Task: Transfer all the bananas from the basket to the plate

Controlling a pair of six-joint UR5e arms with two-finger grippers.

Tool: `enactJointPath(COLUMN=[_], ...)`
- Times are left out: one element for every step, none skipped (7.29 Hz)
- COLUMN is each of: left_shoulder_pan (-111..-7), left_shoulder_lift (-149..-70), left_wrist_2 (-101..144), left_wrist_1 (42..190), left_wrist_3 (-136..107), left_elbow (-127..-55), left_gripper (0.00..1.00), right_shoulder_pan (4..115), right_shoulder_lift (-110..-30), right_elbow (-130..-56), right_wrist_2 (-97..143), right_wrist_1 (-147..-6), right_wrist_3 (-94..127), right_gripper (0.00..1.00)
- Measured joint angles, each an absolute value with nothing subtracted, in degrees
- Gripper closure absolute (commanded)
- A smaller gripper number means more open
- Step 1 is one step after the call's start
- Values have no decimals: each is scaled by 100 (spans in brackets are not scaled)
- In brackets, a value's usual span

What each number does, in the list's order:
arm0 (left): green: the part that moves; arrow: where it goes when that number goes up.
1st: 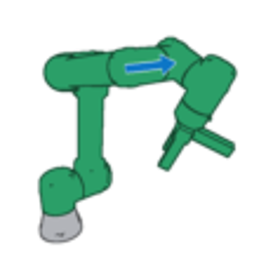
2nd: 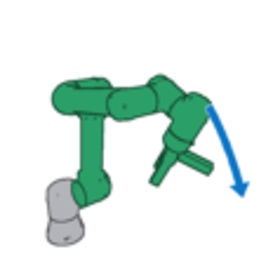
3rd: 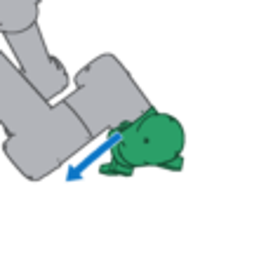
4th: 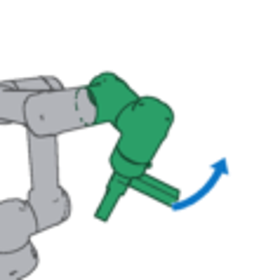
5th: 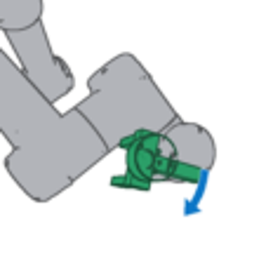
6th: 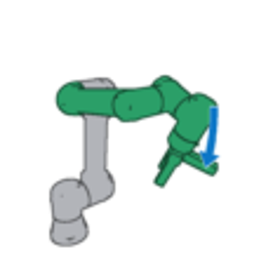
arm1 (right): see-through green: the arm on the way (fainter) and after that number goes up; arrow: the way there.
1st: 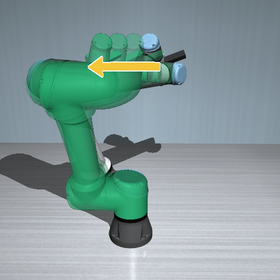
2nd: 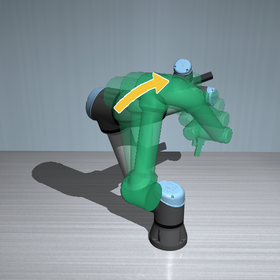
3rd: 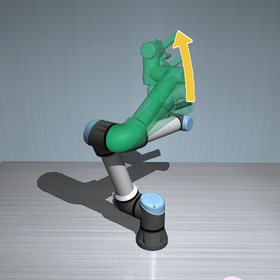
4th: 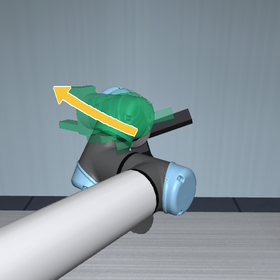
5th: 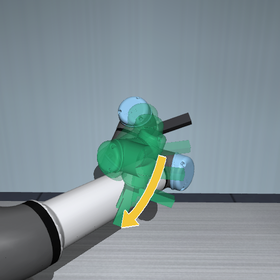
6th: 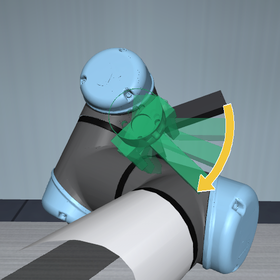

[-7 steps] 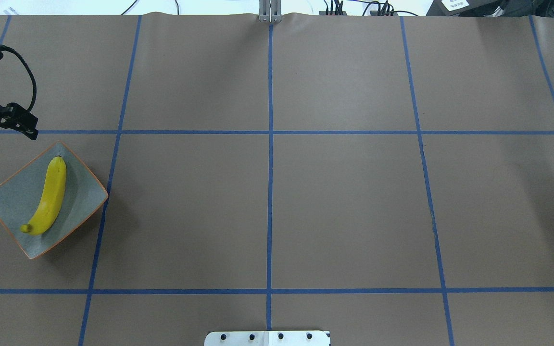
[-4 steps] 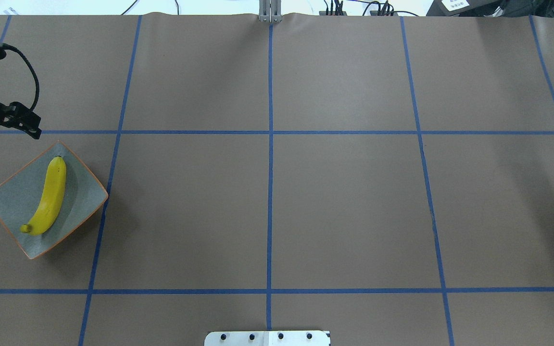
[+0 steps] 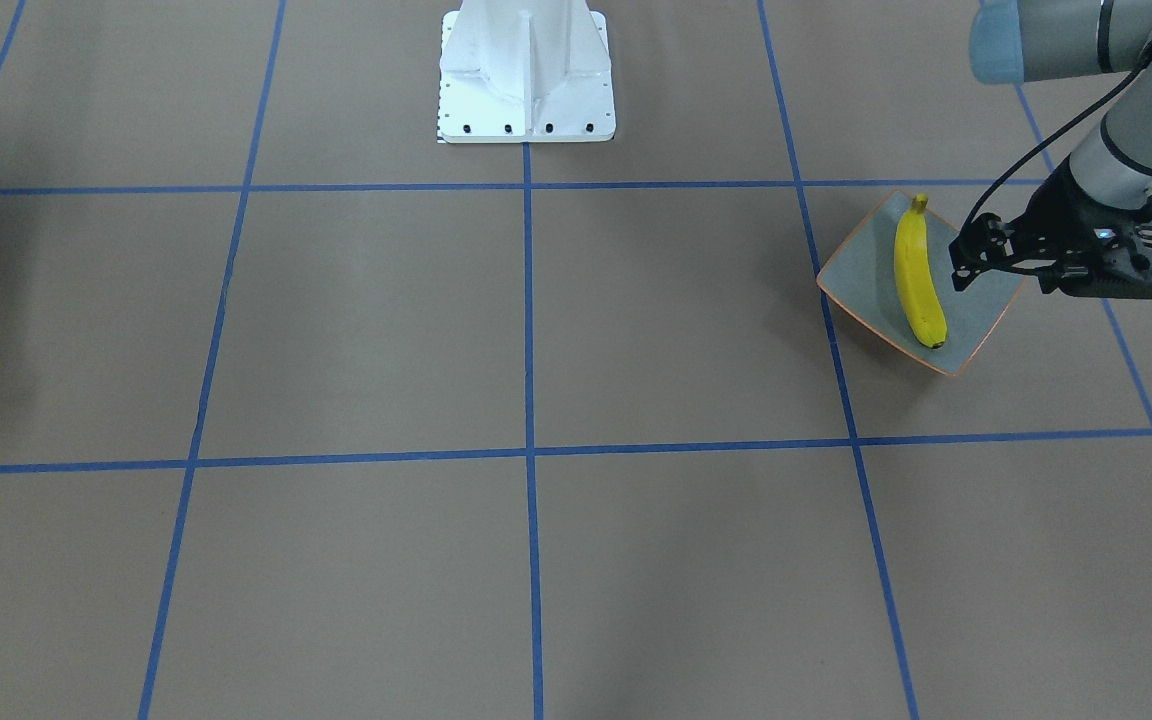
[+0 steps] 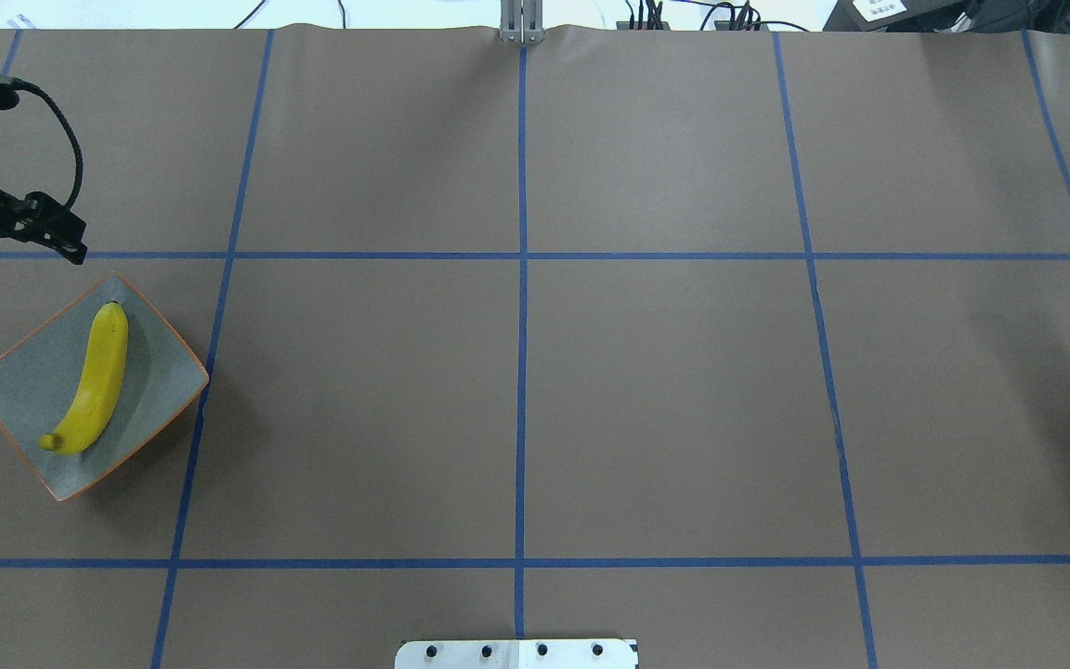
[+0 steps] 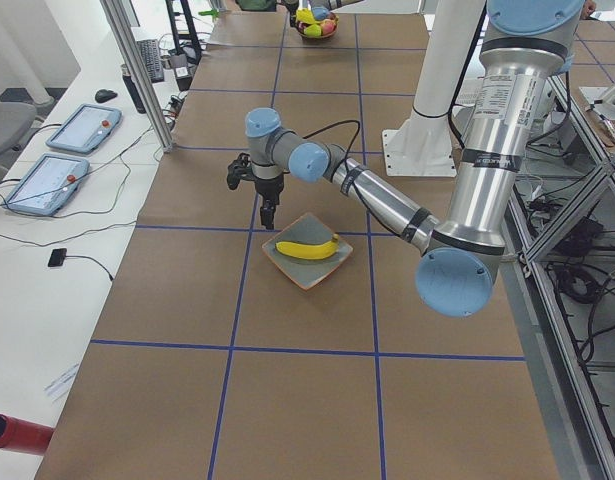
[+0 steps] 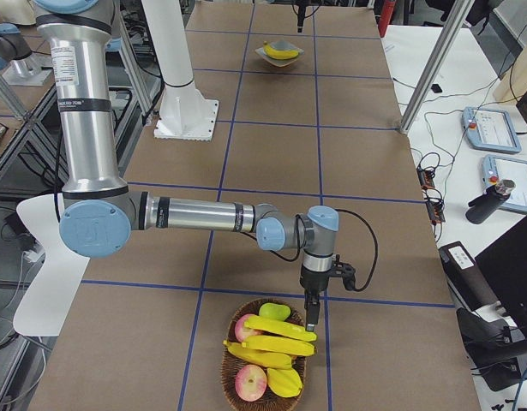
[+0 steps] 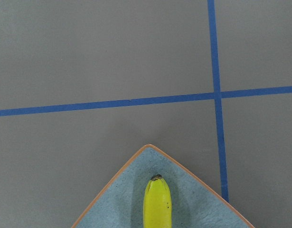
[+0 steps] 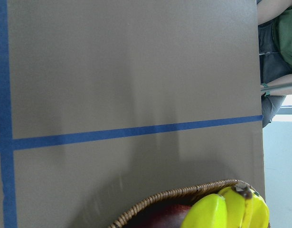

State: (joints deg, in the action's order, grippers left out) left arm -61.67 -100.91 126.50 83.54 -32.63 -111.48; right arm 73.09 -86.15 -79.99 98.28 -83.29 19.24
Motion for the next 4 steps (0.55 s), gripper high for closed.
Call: enactJointPath(left_shoulder_pan=[-6153,-6132,-6109,-6088], left_shoulder_lift=[-10144,-10194,-10222,-10234], left_wrist_2=[12653,12655,12656,12654], left_wrist_1=[8352,8351,8350,8350], left_wrist_3=[-3289,-3328,-3347,-3354], left_elbow=[-11144,-11140,-11138,-11136], left_gripper=[0,0,0,0], right_shoulder_pan=[7307,7305,7304,7305], right_shoulder_lift=[-8624,-8633,-8641,-8659], right_elbow=[-7946,-7914,-7895,-7883], right_wrist_2=[9741,9691,9665,9611], right_wrist_1=[-8325,-8326,-8333,-8345], right_wrist_3=[1911,1908,1905,1904], right_gripper=[0,0,2,20])
